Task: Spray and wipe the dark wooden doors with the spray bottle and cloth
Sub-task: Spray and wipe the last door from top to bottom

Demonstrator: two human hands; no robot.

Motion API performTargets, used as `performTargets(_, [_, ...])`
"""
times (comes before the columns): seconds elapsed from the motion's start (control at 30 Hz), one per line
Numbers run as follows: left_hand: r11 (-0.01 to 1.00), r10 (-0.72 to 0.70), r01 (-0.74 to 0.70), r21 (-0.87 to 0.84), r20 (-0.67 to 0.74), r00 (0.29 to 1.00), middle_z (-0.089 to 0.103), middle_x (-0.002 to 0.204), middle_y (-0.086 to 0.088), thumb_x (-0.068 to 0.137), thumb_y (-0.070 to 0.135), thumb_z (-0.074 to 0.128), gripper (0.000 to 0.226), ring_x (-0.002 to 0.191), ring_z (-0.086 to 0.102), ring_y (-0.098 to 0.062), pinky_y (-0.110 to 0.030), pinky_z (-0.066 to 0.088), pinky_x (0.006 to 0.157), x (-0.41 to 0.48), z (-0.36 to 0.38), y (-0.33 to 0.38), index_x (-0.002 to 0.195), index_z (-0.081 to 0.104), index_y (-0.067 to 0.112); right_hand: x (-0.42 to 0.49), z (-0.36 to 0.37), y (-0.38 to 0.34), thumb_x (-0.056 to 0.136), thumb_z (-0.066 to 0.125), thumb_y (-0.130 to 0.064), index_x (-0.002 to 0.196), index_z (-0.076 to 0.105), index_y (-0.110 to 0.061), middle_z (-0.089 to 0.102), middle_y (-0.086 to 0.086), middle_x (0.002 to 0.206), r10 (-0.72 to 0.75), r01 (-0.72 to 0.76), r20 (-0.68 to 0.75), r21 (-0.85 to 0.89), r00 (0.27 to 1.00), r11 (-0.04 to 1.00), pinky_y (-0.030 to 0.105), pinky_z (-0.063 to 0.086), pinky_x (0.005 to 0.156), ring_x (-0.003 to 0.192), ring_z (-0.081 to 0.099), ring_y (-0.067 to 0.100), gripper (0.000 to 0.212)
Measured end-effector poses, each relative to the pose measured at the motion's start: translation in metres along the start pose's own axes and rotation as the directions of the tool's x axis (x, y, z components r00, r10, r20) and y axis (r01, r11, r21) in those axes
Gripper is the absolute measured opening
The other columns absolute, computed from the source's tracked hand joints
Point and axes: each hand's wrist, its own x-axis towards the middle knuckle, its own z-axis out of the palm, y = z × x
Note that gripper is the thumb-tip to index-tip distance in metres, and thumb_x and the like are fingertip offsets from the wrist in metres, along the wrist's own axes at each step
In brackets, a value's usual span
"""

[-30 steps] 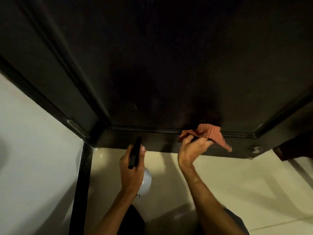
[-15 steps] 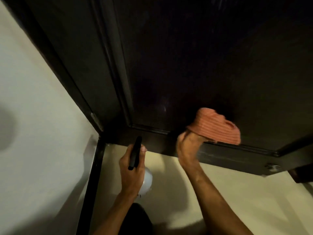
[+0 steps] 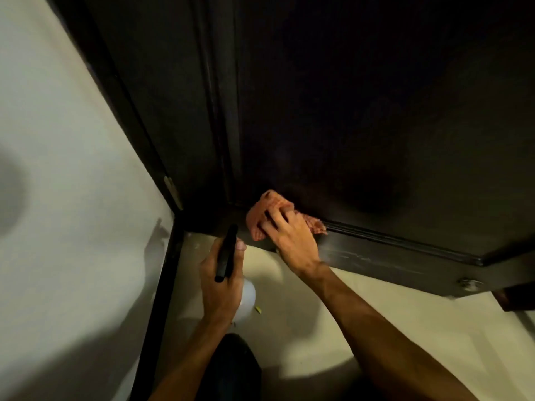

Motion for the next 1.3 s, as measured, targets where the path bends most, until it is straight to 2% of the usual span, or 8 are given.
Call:
performTargets(0.2, [0.990,-0.062,0.069,-0.123,0.057,0.996,0.072,0.091,0.015,0.099,0.041,0.055,0.033,0.081,0.069,-0.003,-0.010,0.050,0.068,-0.009,0.038,-0.023,0.102,0.070,0.011,-0.112,0.007,0.049,0.069,0.088,-0.006,0.116,0.066,-0.021,0.054,0.007,0.127,0.572,-0.579,0.107,0.240,0.813,0.779,0.046,0.060,0.078,0.108,0.062,0.031,0.054])
performTargets(0.37, [0.988,-0.038,0.055,-0.144,0.121,0.992,0.072,0.088,0.009,0.099,0.045,0.055,0.039,0.073,0.068,-0.009,-0.016,0.051,0.066,-0.022,0.075,-0.032,0.101,0.071,0.010,-0.134,0.030,0.054,0.068,0.060,0.009,0.138,0.048,0.006,0.032,0.024,0.152,0.970,-0.783,-0.090,0.575,0.226,0.236,0.032,0.039,0.108,0.135,0.045,0.044,0.071])
performTargets(0.47, [0.989,-0.029,0.051,-0.138,0.162,0.986,0.072,0.085,0.007,0.099,0.055,0.056,0.044,0.066,0.065,-0.008,-0.019,0.053,0.063,-0.028,0.086,-0.032,0.104,0.071,0.014,-0.084,0.042,0.032,0.077,0.041,0.026,0.133,0.041,0.011,0.053,0.026,0.128,0.927,-0.208,0.315,0.912,-0.203,-0.355,0.022,0.049,0.100,0.118,0.065,0.030,0.058])
performTargets(0.63, [0.996,0.007,0.013,-0.092,0.208,0.978,0.071,0.078,0.013,0.096,0.055,0.057,0.048,0.062,0.064,-0.004,-0.015,0.050,0.059,-0.031,0.096,-0.029,0.111,0.070,0.011,-0.057,0.069,0.000,0.091,0.037,0.011,0.110,0.051,-0.009,0.060,0.020,0.086,0.564,0.054,0.824,0.566,-0.043,-0.823,0.023,0.040,0.040,0.054,0.050,0.019,0.031])
performTargets(0.83, [0.996,-0.019,0.042,-0.084,0.256,0.967,0.073,0.087,0.010,0.095,0.055,0.058,0.034,0.073,0.068,-0.006,-0.015,0.053,0.067,-0.031,0.105,-0.026,0.105,0.069,0.024,-0.104,0.044,0.061,0.083,0.034,0.016,0.113,0.046,-0.011,0.059,0.015,0.059,0.607,0.432,0.768,0.627,-0.202,-0.649,0.030,0.052,0.042,0.041,0.057,0.022,0.042])
performTargets(1.07, [0.995,-0.025,0.050,-0.082,0.283,0.959,0.067,0.072,0.007,0.095,0.053,0.058,0.015,0.058,0.062,-0.011,-0.027,0.051,0.054,-0.033,0.132,-0.016,0.098,0.067,0.040,-0.104,0.039,0.061,0.087,0.024,0.005,0.089,0.058,0.006,0.057,0.021,0.076,0.541,0.144,0.841,0.536,-0.004,-0.832,0.026,0.051,0.050,0.057,0.060,0.025,0.035])
performTargets(1.2, [0.994,-0.018,0.051,-0.098,0.305,0.952,0.071,0.083,0.009,0.095,0.051,0.057,0.032,0.068,0.066,-0.008,-0.020,0.052,0.061,-0.036,0.143,-0.015,0.101,0.068,0.022,-0.121,0.024,0.087,0.082,0.026,0.016,0.083,0.048,-0.012,0.052,0.011,0.059,0.648,0.398,0.727,0.677,-0.227,-0.619,0.026,0.048,0.044,0.045,0.053,0.022,0.036])
performTargets(1.3, [0.997,-0.010,0.035,-0.072,0.318,0.948,0.069,0.080,0.004,0.095,0.053,0.057,0.024,0.066,0.065,-0.012,-0.034,0.055,0.058,-0.040,0.148,-0.016,0.101,0.067,0.031,-0.100,0.027,0.072,0.080,0.027,0.018,0.076,0.047,-0.005,0.049,0.009,0.050,0.563,0.319,0.802,0.597,-0.202,-0.736,0.021,0.042,0.038,0.034,0.047,0.018,0.031])
